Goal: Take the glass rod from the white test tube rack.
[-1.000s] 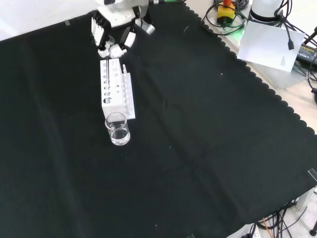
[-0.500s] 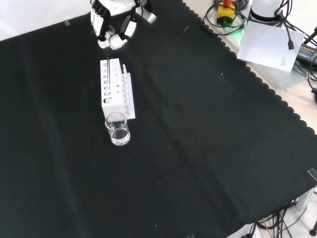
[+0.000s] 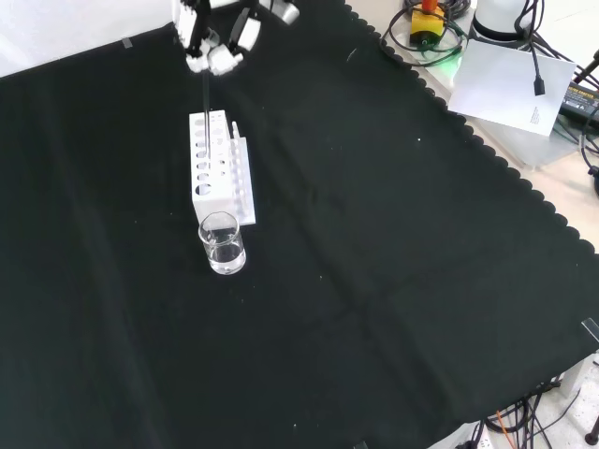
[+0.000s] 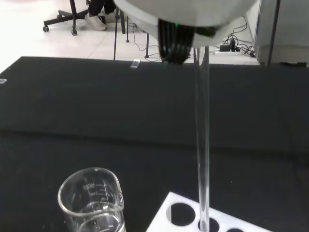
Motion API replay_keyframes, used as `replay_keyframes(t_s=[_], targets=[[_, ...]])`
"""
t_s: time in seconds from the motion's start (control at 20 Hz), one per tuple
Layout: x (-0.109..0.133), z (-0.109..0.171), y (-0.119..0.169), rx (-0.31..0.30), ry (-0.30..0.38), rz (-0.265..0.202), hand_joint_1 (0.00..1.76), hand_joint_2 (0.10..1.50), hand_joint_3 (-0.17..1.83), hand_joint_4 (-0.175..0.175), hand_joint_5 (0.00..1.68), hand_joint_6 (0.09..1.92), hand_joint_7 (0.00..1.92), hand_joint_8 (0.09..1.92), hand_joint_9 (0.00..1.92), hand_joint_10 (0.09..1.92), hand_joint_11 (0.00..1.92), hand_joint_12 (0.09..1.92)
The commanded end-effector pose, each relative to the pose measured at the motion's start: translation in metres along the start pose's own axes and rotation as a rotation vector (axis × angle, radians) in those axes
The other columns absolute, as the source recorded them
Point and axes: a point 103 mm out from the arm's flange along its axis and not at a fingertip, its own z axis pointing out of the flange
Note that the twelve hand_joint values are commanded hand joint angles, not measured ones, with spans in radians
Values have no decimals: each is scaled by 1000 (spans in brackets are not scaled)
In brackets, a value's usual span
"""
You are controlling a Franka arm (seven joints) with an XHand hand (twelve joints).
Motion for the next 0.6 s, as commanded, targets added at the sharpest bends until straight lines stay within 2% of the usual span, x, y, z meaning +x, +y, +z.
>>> replay_keyframes(t_s=[0.05,0.3,0.6], targets=[[2,-49,-12,-34,19,-5,1316,704,637,-175,1181,544,1248,988,1627,813,1381,1065],[-2,-60,-21,-49,34,-8,1317,704,635,-175,1182,541,1249,986,1629,812,1381,1066],[3,-60,-20,-58,39,-26,1317,704,634,-175,1184,537,1250,983,1632,812,1381,1066]])
